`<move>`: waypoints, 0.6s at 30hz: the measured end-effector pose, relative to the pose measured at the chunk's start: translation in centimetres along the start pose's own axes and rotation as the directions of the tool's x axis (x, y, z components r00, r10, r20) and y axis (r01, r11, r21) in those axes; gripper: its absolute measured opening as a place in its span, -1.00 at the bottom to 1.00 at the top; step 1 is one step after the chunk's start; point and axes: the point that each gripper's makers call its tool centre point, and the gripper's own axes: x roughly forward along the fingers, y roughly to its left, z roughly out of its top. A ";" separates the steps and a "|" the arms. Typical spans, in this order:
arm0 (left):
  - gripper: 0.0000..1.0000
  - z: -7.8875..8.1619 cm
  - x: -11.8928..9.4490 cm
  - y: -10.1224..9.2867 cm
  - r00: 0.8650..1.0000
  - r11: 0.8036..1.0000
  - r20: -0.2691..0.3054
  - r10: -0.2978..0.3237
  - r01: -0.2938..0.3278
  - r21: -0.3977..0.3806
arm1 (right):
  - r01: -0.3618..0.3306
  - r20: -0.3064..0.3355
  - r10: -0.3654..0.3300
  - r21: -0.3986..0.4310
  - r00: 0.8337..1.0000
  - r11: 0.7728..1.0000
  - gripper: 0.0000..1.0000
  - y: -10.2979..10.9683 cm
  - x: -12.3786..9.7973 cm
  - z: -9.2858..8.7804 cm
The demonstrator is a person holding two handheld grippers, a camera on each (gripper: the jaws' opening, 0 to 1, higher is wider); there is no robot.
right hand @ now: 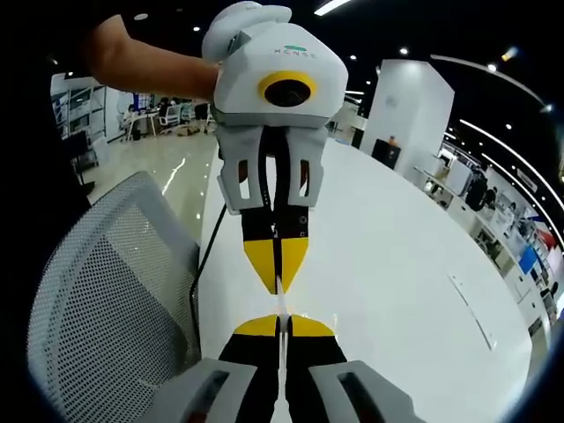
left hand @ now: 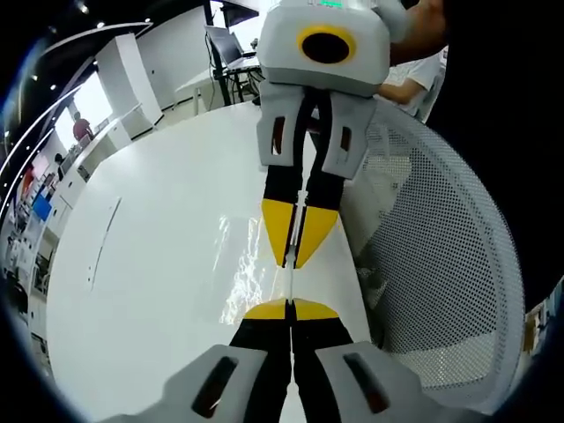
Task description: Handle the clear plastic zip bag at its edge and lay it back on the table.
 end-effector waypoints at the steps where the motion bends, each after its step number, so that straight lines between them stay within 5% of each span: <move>1: -1.00 0.0 0.0 0.0 1.000 1.000 0.000 0.000 0.000 0.000 | 0.000 -0.001 0.000 0.001 1.000 1.000 -1.00 0.0 0.0 0.0; 18: -1.00 0.0 -0.1 0.1 1.000 1.000 -0.003 0.003 -0.003 -0.005 | 0.005 0.000 -0.005 0.012 1.000 1.000 -1.00 -0.2 -0.1 -0.3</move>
